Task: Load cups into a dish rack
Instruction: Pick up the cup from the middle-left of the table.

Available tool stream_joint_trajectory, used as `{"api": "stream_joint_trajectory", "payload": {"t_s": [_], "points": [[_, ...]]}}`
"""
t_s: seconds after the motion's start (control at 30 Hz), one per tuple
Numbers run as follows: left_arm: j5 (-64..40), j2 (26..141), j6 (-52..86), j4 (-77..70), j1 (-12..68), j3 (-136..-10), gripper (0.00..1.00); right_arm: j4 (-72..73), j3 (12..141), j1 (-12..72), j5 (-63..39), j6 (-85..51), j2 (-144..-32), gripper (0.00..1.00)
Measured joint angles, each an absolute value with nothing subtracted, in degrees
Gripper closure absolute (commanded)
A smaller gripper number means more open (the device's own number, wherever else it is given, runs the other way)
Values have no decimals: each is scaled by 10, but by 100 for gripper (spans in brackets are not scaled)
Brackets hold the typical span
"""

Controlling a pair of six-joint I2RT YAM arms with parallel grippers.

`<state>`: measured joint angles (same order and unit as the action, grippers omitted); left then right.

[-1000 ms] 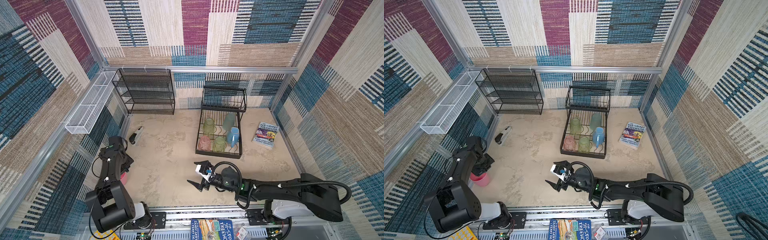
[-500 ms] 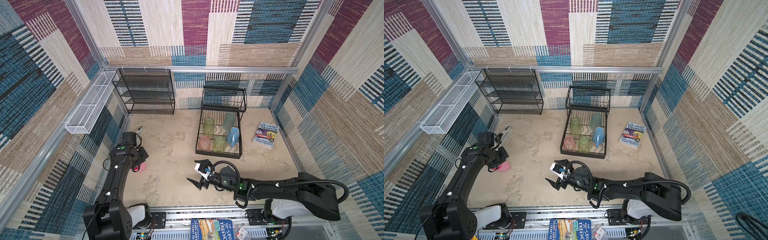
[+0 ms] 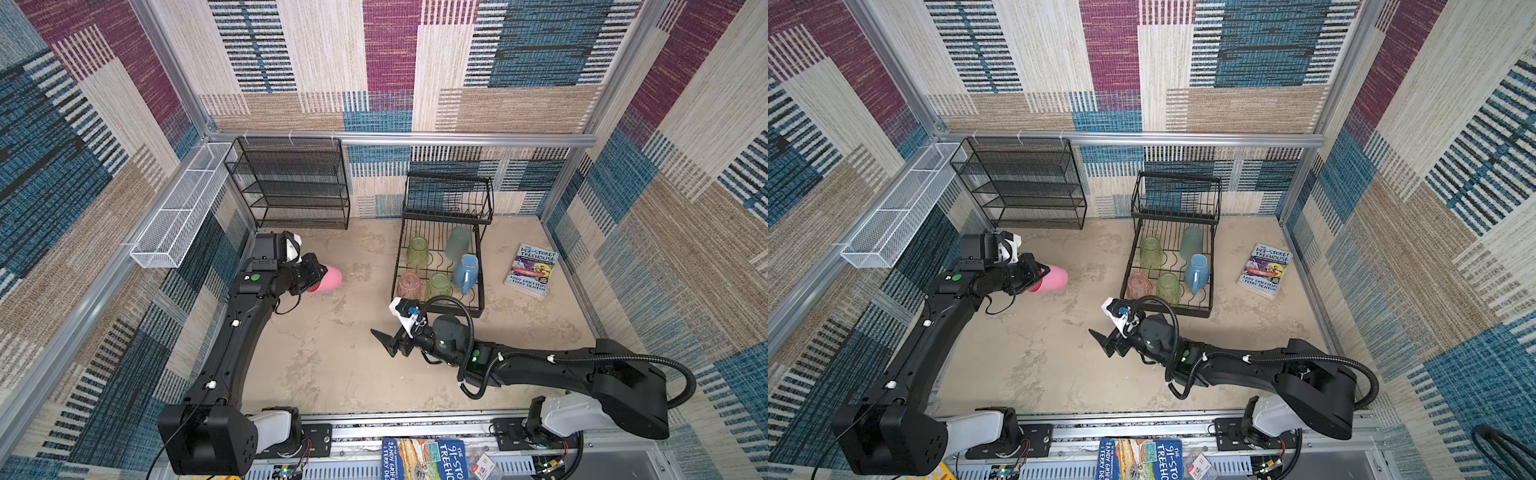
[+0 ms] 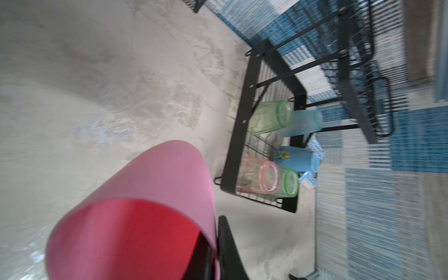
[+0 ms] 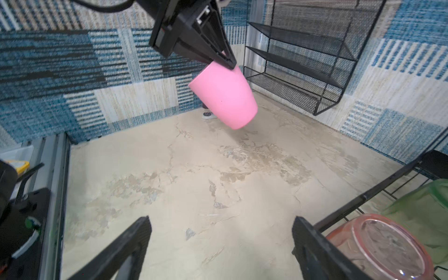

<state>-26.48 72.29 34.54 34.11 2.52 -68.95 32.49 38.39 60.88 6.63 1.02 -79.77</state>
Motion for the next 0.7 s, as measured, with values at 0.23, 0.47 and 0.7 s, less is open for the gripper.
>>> {"api": "stream_joint_trajectory", "payload": {"t_s": [0.23, 0.47, 0.7], "points": [[-392, 728, 432, 196, 28, -705, 100, 224, 523, 559, 82, -115, -805, 5], [-485, 792, 533, 15, 29, -741, 100, 143, 648, 516, 93, -252, -822, 4], [-538, 854, 676, -240, 27, -717, 100, 143, 679, 437, 62, -415, -839, 4]]}}
